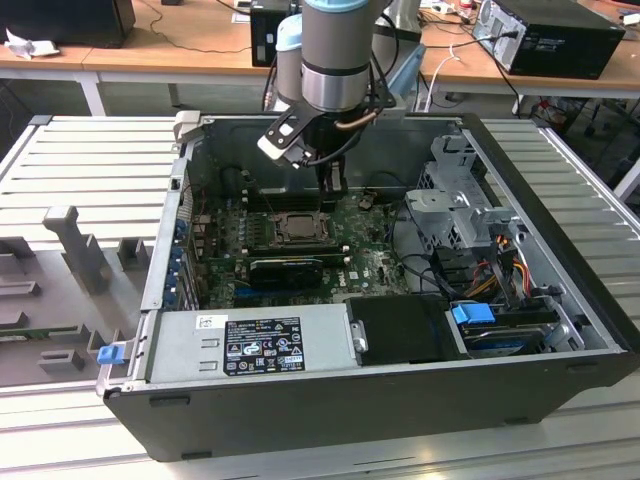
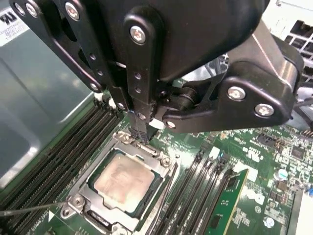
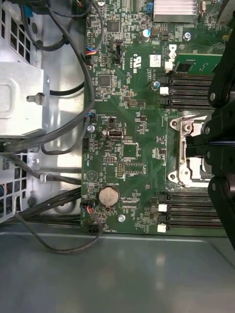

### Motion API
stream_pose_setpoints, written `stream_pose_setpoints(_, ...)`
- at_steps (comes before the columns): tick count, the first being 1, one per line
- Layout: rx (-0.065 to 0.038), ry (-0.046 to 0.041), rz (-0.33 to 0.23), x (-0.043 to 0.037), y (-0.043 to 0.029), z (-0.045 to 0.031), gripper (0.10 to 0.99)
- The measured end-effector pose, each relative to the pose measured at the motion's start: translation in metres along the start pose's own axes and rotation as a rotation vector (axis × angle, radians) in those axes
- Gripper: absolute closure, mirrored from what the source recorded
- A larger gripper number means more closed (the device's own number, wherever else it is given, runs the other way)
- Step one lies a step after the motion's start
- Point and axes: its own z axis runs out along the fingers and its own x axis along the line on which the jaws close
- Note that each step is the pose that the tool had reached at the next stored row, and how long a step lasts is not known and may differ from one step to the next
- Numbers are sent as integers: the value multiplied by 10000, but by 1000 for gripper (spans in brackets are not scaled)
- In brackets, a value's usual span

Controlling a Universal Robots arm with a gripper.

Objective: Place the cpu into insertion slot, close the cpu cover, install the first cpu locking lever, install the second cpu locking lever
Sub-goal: 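Close the cpu cover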

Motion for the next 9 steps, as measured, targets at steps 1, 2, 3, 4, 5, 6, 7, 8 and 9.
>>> stream_pose_setpoints(1,0,1,-13,0,-3,30,980)
stream_pose_setpoints(2,0,3,-21,0,-15,63,980)
stream_pose_setpoints(3,5,4,-27,0,-31,82,980)
stream_pose_setpoints(4,14,4,-33,0,-67,98,980)
stream_pose_setpoints(5,23,3,-40,1,-128,113,980)
stream_pose_setpoints(6,26,4,-47,2,-167,124,980)
stream_pose_setpoints(7,30,4,-50,3,-209,136,980)
stream_pose_setpoints(8,33,5,-60,4,-269,153,980)
stream_pose_setpoints(9,37,3,-66,4,-302,159,980)
